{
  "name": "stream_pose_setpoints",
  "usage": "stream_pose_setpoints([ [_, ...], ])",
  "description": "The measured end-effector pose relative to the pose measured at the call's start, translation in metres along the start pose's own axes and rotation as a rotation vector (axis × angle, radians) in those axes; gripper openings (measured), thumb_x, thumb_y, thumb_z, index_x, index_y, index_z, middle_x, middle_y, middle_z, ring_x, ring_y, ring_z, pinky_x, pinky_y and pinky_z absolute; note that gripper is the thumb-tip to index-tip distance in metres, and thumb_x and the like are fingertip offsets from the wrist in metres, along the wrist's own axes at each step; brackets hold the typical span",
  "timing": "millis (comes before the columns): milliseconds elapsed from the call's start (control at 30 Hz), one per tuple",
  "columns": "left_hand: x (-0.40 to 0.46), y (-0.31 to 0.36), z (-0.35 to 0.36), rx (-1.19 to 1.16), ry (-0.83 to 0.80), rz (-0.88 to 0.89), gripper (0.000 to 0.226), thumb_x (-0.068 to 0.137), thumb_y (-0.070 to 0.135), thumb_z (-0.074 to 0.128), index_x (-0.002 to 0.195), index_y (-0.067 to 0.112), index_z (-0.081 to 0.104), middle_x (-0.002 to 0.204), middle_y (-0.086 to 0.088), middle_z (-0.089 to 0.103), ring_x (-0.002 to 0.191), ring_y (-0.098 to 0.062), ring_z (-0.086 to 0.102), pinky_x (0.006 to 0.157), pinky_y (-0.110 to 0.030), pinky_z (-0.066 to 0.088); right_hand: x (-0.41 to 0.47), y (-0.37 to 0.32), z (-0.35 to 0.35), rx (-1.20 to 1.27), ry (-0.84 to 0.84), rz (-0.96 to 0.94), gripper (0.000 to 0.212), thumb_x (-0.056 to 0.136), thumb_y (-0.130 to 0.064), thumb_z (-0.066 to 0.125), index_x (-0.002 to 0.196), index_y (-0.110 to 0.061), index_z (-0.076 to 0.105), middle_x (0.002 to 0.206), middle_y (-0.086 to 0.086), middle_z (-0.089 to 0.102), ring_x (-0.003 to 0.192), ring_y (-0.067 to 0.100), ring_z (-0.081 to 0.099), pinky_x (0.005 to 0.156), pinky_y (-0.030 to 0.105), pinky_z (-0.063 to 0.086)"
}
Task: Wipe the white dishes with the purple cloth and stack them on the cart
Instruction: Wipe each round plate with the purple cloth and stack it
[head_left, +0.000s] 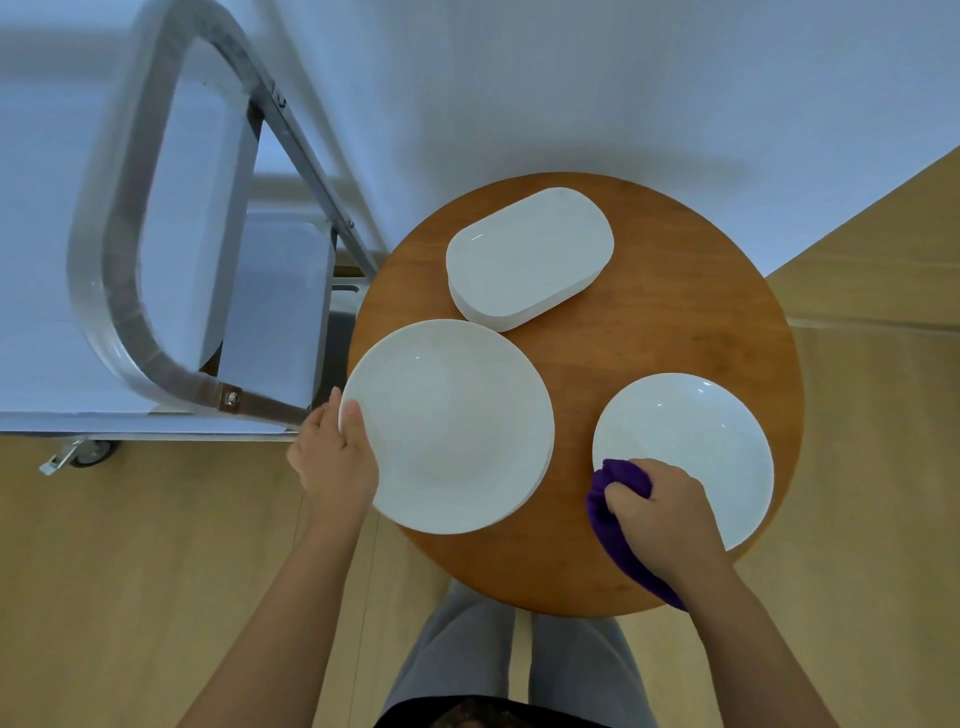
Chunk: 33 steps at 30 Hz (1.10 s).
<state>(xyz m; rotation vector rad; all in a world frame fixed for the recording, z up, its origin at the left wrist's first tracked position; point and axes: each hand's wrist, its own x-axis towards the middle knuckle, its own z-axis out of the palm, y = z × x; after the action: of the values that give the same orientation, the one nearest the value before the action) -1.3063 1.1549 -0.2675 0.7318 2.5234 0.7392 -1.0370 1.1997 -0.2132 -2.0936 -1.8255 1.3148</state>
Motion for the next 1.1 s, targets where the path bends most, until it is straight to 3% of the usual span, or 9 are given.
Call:
stream_pose_setpoints([
  [100, -0.008, -0.004, 0.006, -0.093, -0.103, -0.018, 0.046, 0.103, 0.033, 0.026, 0.115, 0.002, 0.058, 0.097, -0.008, 0.059, 0.102, -0.036, 0.058, 0.091, -0.042, 0.045, 0.001, 0.0, 0.0, 0.042, 0.027, 0.003, 0.018, 0.089, -0.021, 0.061, 0.095, -0.029, 0.046, 0.089, -0.009, 0.055, 0.074, 0.011, 0.049, 0.063, 0.021, 0.043],
  [233, -0.017, 0.004, 0.006, -0.002, -0.047, -0.083, 0.05, 0.101, 0.031, 0.037, 0.142, 0.003, 0.036, 0.141, -0.021, 0.044, 0.131, -0.038, 0.037, 0.107, -0.051, 0.032, 0.002, 0.005, -0.005, 0.078, 0.049, 0.024, 0.018, 0.089, -0.02, 0.062, 0.1, -0.026, 0.048, 0.092, -0.008, 0.055, 0.081, 0.013, 0.051, 0.065, 0.021, 0.043],
  [333, -0.055, 0.034, 0.002, 0.011, 0.089, 0.236, 0.055, 0.09, 0.036, 0.047, 0.136, 0.006, 0.043, 0.137, -0.018, 0.045, 0.125, -0.034, 0.038, 0.096, -0.043, 0.034, 0.001, 0.015, -0.015, 0.157, 0.093, 0.053, 0.02, 0.088, -0.018, 0.062, 0.106, -0.02, 0.053, 0.096, -0.004, 0.058, 0.091, 0.016, 0.054, 0.068, 0.023, 0.045],
  [433, -0.117, 0.064, 0.027, -0.059, -0.18, 0.428, 0.03, 0.087, 0.038, 0.052, 0.115, 0.027, 0.054, 0.106, 0.016, 0.055, 0.096, -0.009, 0.053, 0.085, -0.029, 0.044, -0.001, 0.03, -0.028, 0.29, 0.138, 0.064, 0.015, 0.086, -0.012, 0.061, 0.099, -0.019, 0.056, 0.088, -0.005, 0.061, 0.088, 0.019, 0.057, 0.06, 0.02, 0.044],
  [500, -0.146, 0.081, 0.056, -0.03, -0.462, 0.323, 0.028, 0.091, 0.045, 0.051, 0.118, 0.039, 0.046, 0.105, 0.028, 0.048, 0.098, -0.005, 0.056, 0.085, -0.022, 0.048, -0.002, 0.041, -0.04, 0.381, 0.162, 0.059, 0.009, 0.084, -0.012, 0.061, 0.089, -0.019, 0.059, 0.079, -0.004, 0.062, 0.083, 0.019, 0.059, 0.058, 0.022, 0.043],
  [633, -0.155, 0.088, 0.124, 0.058, -0.754, -0.039, 0.055, 0.096, 0.047, 0.041, 0.143, 0.018, 0.03, 0.142, 0.001, 0.041, 0.128, -0.02, 0.045, 0.1, -0.031, 0.04, 0.0, 0.065, -0.062, 0.569, 0.211, 0.12, 0.022, 0.08, -0.004, 0.057, 0.063, -0.017, 0.055, 0.056, -0.008, 0.058, 0.063, 0.015, 0.057, 0.05, 0.025, 0.041],
  [767, -0.148, 0.092, 0.168, -0.195, -0.689, -0.31, 0.048, 0.098, 0.044, 0.039, 0.135, 0.013, 0.041, 0.13, -0.005, 0.055, 0.117, -0.024, 0.053, 0.095, -0.037, 0.048, 0.006, 0.085, -0.078, 0.656, 0.173, 0.176, 0.027, 0.077, -0.004, 0.056, 0.056, -0.021, 0.057, 0.054, -0.004, 0.055, 0.055, 0.011, 0.055, 0.052, 0.032, 0.042],
  [933, -0.144, 0.091, 0.185, -0.247, -0.599, -0.406, 0.035, 0.101, 0.038, 0.034, 0.124, 0.017, 0.05, 0.11, 0.001, 0.058, 0.099, -0.017, 0.053, 0.084, -0.034, 0.046, 0.016, 0.102, -0.091, 0.706, 0.12, 0.189, 0.017, 0.075, -0.006, 0.056, 0.06, -0.014, 0.056, 0.058, 0.002, 0.055, 0.063, 0.023, 0.054, 0.057, 0.036, 0.041],
  [1100, -0.147, 0.102, 0.183, -0.409, -0.601, -0.447, 0.026, 0.099, 0.049, 0.032, 0.114, 0.031, 0.041, 0.096, 0.014, 0.053, 0.087, -0.005, 0.052, 0.064, -0.023, 0.043, 0.028, 0.112, -0.104, 0.82, 0.11, 0.25, 0.018, 0.077, -0.005, 0.056, 0.065, -0.018, 0.06, 0.059, -0.004, 0.061, 0.058, 0.014, 0.06, 0.046, 0.024, 0.045],
])
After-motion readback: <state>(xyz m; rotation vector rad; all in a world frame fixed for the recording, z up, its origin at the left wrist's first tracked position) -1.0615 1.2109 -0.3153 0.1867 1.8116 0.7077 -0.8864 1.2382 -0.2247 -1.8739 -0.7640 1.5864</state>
